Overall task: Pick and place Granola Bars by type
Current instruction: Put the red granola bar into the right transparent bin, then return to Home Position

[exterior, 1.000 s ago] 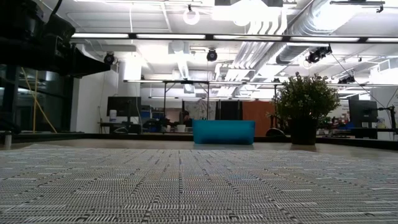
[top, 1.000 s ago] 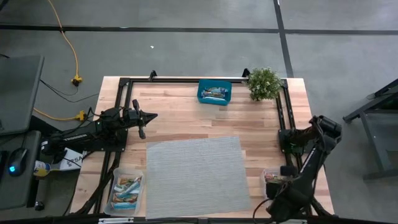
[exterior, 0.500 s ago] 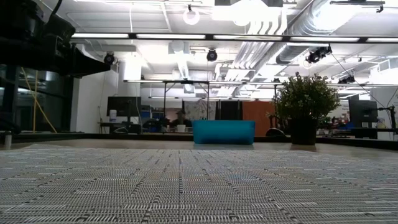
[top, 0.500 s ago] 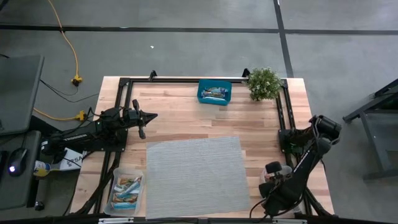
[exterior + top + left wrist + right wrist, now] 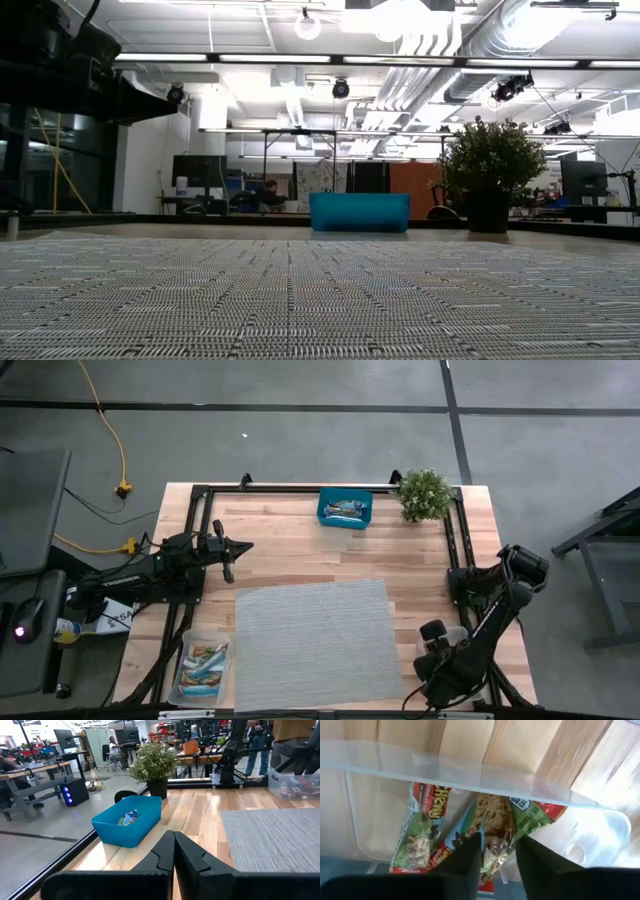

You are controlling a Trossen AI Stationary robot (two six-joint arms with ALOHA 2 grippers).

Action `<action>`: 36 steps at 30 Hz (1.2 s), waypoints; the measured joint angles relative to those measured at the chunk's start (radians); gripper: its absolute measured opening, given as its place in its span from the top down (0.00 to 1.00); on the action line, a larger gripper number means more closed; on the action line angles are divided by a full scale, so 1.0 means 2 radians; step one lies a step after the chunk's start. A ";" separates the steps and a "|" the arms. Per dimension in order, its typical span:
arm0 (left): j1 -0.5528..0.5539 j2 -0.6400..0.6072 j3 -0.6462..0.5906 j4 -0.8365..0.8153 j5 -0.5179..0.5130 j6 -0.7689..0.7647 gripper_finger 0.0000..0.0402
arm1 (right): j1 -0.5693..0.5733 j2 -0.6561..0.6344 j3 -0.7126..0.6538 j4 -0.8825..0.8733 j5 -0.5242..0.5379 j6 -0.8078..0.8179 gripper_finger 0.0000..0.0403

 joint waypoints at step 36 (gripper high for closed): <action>0.000 0.000 0.000 0.000 0.000 0.000 1.00 | 0.000 -0.290 0.042 -0.123 0.281 0.394 0.58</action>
